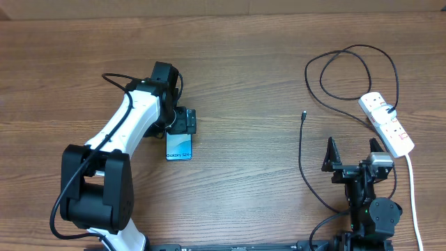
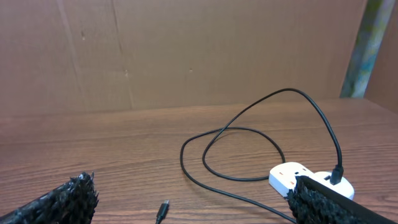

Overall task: Plug charger to phone and switch on socket
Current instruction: 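Move the left gripper over the smartphone and lower onto it, then close the left gripper on the smartphone's long edges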

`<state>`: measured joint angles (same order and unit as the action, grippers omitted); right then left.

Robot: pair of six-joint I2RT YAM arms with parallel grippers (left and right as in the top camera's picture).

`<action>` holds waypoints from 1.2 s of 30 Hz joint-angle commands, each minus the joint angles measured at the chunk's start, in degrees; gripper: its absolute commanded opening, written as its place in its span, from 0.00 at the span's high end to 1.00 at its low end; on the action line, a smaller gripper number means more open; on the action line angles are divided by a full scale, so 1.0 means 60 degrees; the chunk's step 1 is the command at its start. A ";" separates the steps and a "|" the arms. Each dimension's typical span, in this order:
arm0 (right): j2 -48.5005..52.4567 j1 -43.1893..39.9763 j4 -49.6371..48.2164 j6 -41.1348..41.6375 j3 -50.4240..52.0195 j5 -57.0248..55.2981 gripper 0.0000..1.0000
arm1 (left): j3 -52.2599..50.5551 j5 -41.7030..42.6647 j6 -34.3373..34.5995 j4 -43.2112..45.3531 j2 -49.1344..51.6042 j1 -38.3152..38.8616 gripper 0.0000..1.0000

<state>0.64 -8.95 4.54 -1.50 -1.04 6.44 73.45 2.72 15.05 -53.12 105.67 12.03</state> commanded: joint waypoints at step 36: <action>-0.0080 0.0044 -0.0047 -0.0044 0.0095 -0.0062 0.00 | -0.0117 -0.0630 0.0965 0.0412 0.2189 0.0426 0.00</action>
<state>0.64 -8.95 4.51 -1.52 -1.04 6.46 74.39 1.67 21.74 -53.91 114.52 14.28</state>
